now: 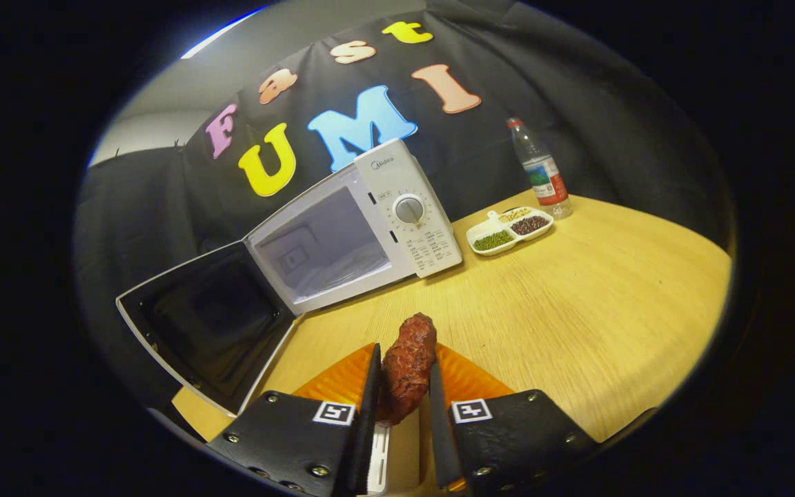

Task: Open the microwave, put the food inside, and close the microwave door.

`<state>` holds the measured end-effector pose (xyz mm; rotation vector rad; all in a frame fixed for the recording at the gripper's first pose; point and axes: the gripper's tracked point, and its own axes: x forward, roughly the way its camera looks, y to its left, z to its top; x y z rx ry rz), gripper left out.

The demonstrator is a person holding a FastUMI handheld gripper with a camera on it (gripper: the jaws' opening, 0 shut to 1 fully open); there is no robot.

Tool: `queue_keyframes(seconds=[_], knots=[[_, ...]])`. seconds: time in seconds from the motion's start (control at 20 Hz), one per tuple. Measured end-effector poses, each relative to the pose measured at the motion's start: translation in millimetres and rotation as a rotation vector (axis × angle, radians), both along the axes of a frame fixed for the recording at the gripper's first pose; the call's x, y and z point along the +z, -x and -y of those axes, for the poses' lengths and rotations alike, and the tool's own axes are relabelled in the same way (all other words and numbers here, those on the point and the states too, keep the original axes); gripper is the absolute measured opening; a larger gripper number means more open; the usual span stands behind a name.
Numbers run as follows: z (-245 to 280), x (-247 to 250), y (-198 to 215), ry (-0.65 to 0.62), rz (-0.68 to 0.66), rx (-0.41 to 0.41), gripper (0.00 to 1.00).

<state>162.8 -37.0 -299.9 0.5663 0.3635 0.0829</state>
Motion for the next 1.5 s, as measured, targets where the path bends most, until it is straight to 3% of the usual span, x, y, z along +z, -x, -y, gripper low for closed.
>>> queue_keyframes(seconds=[0.15, 0.35, 0.55, 0.85, 1.25, 1.5], knots=[[-4, 21, -2, -0.231, 0.06, 0.008, 0.13], [-4, 14, -5, -0.236, 0.04, -0.001, 0.13], [5, 35, -1, -0.211, 0.068, -0.034, 0.13], [-18, 81, -9, -0.168, 0.109, 0.004, 0.13], [-89, 121, -88, -0.129, 0.152, 0.041, 0.13], [-116, 116, -172, -0.113, 0.145, -0.034, 0.13]])
